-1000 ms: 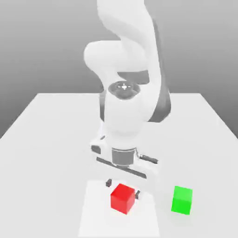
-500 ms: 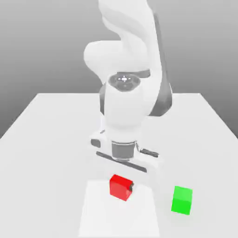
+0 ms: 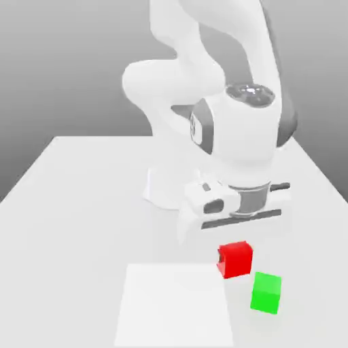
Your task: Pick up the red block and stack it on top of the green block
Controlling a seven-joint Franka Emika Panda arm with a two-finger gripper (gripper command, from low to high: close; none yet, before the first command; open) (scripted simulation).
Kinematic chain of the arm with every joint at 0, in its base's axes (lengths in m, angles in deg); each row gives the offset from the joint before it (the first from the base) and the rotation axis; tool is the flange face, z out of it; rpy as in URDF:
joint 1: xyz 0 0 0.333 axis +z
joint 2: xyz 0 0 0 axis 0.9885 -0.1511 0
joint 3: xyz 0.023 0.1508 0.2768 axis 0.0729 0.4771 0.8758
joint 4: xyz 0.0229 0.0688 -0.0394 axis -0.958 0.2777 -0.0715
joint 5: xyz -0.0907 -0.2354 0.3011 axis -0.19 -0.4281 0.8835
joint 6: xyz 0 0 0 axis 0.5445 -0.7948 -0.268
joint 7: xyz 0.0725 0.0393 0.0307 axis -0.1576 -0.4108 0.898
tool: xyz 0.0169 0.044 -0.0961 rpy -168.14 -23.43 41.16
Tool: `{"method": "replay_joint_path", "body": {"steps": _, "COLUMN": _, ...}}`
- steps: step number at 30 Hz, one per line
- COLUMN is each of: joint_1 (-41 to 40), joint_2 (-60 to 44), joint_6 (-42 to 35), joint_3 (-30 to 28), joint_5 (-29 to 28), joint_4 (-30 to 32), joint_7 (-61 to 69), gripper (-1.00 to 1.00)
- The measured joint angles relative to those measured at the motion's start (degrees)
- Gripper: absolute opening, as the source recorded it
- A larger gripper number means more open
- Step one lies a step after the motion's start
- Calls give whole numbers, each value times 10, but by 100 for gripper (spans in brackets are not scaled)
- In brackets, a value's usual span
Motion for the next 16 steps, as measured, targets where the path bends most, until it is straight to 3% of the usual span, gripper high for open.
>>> {"method": "replay_joint_path", "body": {"steps": 7, "joint_1": 23, "joint_2": 7, "joint_6": -24, "joint_3": 42, "joint_5": 4, "joint_4": -16, "joint_7": 179, "gripper": -100}}
{"method": "replay_joint_path", "body": {"steps": 12, "joint_1": 38, "joint_2": -76, "joint_6": 50, "joint_3": 21, "joint_5": -51, "joint_4": -22, "joint_7": 165, "gripper": -100}}
{"method": "replay_joint_path", "body": {"steps": 13, "joint_1": 44, "joint_2": -96, "joint_6": 68, "joint_3": 13, "joint_5": -65, "joint_4": -23, "joint_7": 155, "gripper": 100}}
{"method": "replay_joint_path", "body": {"steps": 16, "joint_1": 44, "joint_2": -96, "joint_6": 68, "joint_3": 13, "joint_5": -65, "joint_4": -23, "joint_7": 155, "gripper": 100}}
